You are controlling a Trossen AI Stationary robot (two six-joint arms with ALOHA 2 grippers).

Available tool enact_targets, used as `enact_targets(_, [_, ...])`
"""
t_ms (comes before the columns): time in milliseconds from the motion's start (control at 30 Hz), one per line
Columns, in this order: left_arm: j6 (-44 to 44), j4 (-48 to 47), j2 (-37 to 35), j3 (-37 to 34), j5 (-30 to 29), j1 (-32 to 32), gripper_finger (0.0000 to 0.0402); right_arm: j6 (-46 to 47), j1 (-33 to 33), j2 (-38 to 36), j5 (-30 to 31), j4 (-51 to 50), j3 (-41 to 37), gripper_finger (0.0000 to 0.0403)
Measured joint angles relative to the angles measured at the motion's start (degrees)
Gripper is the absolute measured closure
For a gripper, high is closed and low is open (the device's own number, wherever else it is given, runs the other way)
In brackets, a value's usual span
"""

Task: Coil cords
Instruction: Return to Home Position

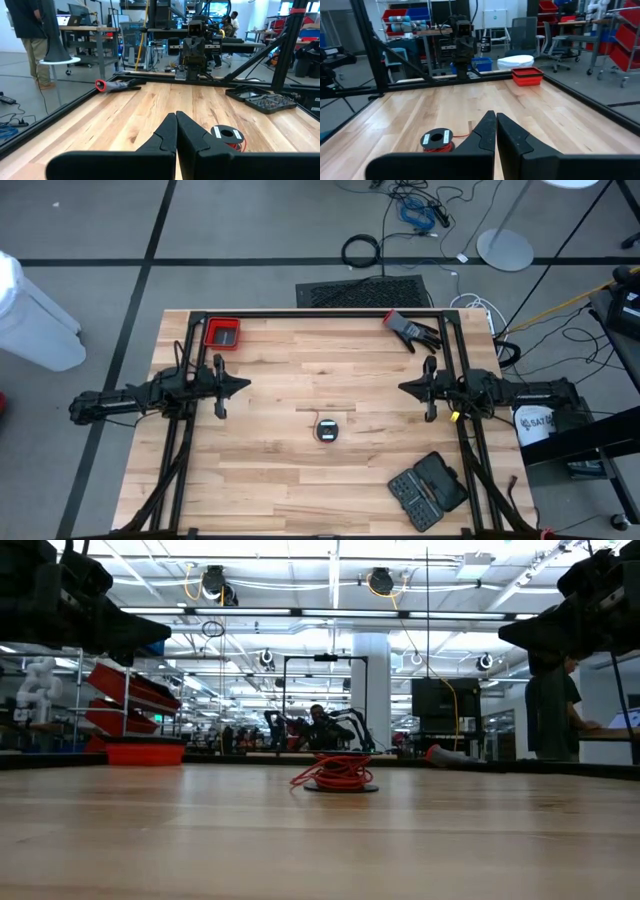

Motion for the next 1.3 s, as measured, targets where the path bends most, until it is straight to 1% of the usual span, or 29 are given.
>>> enact_targets(267, [-0.03,-0.02,0.00,0.00,0.00,0.00,0.0400,-1.27,1.93,0.09,0.70,0.23,-0.05,0.0403])
enact_targets(633, [-0.03,0.00,0.00,0.00,0.00,0.00,0.0400,-1.87,1.91,2.63,-0.68,1.00,-0.44,0.0403])
enact_targets(800, [-0.02,-0.02,0.00,0.00,-0.01,0.00,0.0400,-2.88,1.91,2.69,-2.12,0.85,-0.46,0.0403])
enact_targets(967, [-0.05,-0.02,0.00,0.00,-0.01,0.03,0.0400,-3.10,1.91,1.75,-2.65,0.87,-0.48,0.0403])
enact_targets(1033, [-0.05,-0.02,0.00,0.00,-0.02,0.03,0.0400,-3.50,1.91,0.51,-3.81,0.11,-0.34,0.0403])
enact_targets(1133, [-0.05,-0.02,0.00,0.00,0.00,0.03,0.0400,-3.75,1.91,-1.81,-3.83,-0.78,0.06,0.0403])
enact_targets(1300, [-0.05,-0.02,0.00,0.00,0.00,0.03,0.0400,-3.64,1.91,-1.38,-3.71,-0.92,0.11,0.0403])
